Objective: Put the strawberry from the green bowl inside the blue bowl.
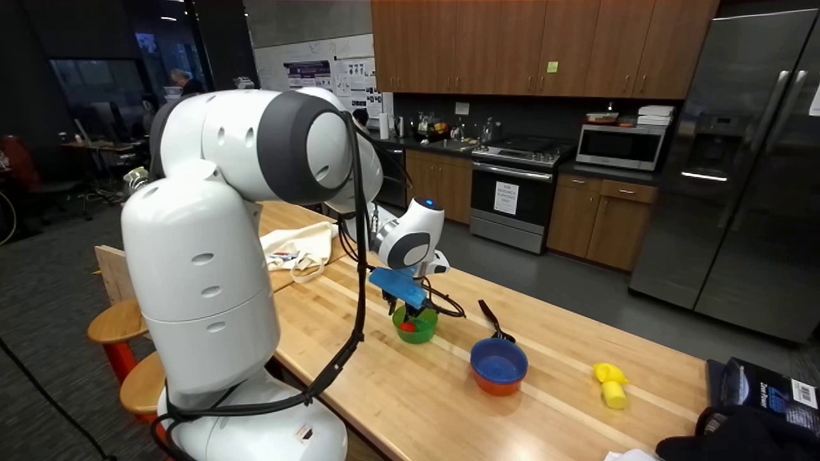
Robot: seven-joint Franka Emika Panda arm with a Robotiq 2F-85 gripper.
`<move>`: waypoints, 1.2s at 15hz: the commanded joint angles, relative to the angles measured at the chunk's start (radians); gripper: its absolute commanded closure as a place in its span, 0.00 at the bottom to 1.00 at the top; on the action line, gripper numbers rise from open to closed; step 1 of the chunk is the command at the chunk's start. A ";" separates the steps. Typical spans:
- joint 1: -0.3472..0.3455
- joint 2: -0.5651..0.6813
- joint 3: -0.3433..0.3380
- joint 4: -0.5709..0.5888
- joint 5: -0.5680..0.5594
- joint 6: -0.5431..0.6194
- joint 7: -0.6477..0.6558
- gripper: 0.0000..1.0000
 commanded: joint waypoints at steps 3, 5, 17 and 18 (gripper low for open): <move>-0.012 -0.039 -0.005 0.000 -0.050 -0.051 -0.003 0.09; -0.011 -0.053 -0.005 0.005 -0.059 -0.069 0.005 0.01; -0.028 -0.124 -0.033 0.005 -0.196 -0.135 0.121 0.00; -0.030 -0.120 -0.035 0.002 -0.207 -0.129 0.135 0.00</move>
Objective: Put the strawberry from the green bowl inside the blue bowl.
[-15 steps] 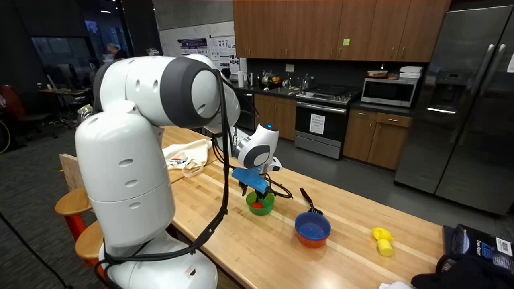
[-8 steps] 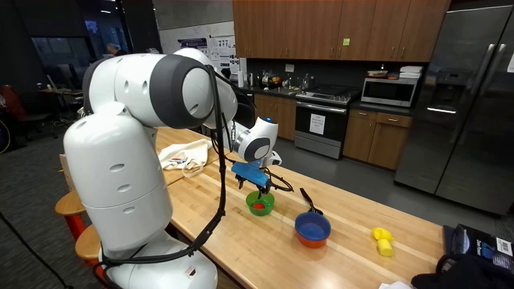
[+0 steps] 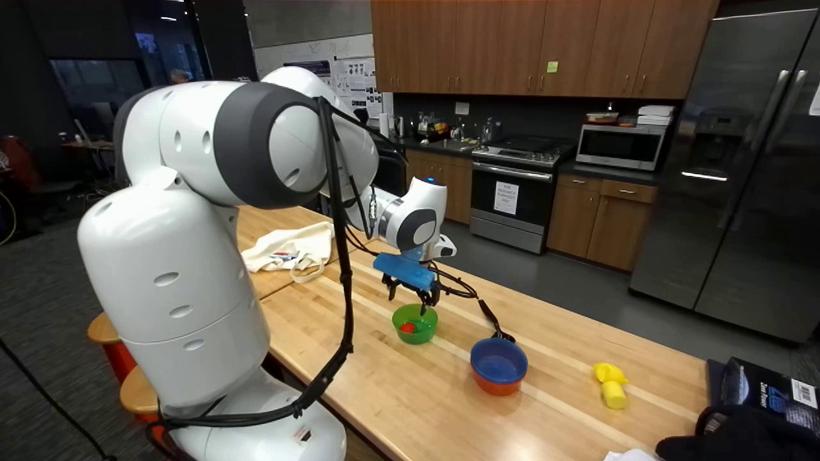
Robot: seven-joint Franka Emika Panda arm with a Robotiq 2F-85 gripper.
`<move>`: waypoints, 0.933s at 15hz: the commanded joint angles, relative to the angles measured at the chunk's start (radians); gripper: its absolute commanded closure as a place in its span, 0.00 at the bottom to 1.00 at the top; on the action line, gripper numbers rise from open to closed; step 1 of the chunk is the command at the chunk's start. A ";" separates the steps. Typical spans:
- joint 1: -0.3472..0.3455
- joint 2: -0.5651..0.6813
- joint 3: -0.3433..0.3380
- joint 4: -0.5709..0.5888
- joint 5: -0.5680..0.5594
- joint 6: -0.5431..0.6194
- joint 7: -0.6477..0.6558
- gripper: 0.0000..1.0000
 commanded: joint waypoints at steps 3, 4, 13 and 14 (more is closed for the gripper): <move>-0.014 -0.005 -0.008 -0.032 -0.068 0.018 0.089 0.00; -0.013 -0.003 -0.006 -0.038 -0.076 0.016 0.102 0.00; -0.002 -0.001 0.010 -0.089 -0.127 -0.016 0.180 0.00; -0.001 0.000 0.011 -0.090 -0.128 -0.018 0.183 0.06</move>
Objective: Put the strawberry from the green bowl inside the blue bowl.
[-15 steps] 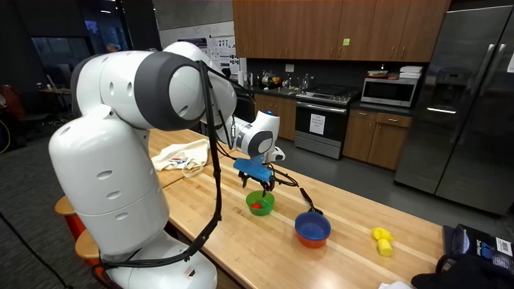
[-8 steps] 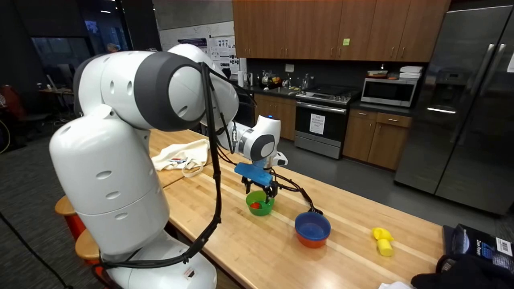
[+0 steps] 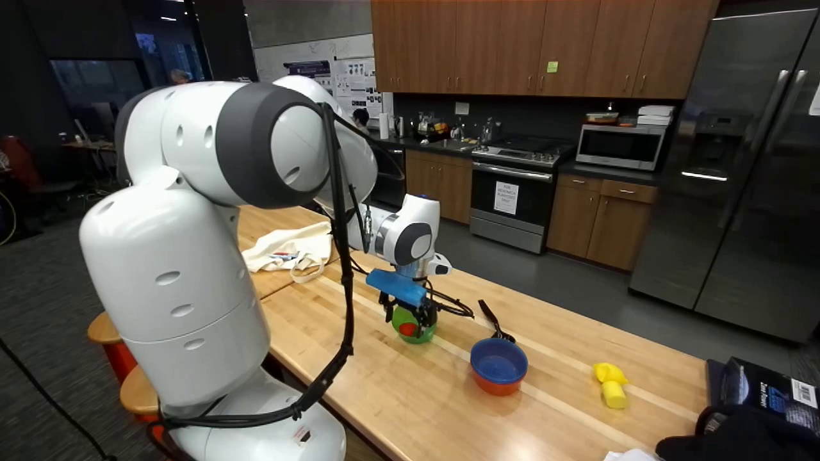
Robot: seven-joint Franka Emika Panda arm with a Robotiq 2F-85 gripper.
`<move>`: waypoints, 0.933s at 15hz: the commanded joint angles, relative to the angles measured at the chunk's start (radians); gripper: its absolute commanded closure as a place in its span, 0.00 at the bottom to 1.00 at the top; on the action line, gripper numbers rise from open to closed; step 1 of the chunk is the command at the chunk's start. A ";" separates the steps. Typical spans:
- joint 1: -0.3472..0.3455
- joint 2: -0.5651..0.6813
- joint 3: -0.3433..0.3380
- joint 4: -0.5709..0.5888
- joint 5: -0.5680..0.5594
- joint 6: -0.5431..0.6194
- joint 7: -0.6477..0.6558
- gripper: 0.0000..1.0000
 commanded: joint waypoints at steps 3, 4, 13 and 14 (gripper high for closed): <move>0.006 -0.004 0.007 -0.025 -0.025 -0.002 0.038 0.41; 0.007 -0.003 0.007 -0.027 -0.025 -0.003 0.035 0.48; 0.011 -0.018 0.008 -0.021 -0.038 -0.003 0.032 0.00; 0.010 -0.017 0.008 -0.014 -0.039 -0.004 0.033 0.00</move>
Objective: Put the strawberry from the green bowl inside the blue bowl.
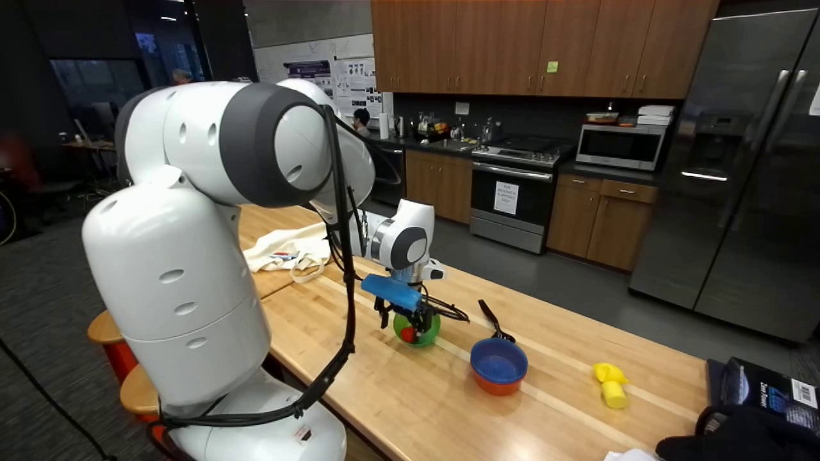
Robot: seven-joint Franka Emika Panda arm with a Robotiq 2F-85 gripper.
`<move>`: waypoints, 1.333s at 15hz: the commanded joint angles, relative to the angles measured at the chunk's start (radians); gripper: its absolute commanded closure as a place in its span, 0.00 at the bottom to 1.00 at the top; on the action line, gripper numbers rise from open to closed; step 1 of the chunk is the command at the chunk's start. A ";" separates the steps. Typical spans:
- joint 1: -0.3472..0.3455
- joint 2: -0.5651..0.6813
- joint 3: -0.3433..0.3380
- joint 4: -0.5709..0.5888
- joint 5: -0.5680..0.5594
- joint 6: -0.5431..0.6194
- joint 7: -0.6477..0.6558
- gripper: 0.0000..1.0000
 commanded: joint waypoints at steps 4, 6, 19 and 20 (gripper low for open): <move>0.000 -0.021 -0.002 0.035 -0.017 -0.005 0.016 0.00; 0.001 -0.020 -0.001 0.044 -0.015 0.006 0.018 0.00; -0.003 0.025 -0.006 0.059 0.000 0.106 0.046 0.00; -0.005 0.029 -0.008 0.059 -0.001 0.110 0.049 0.00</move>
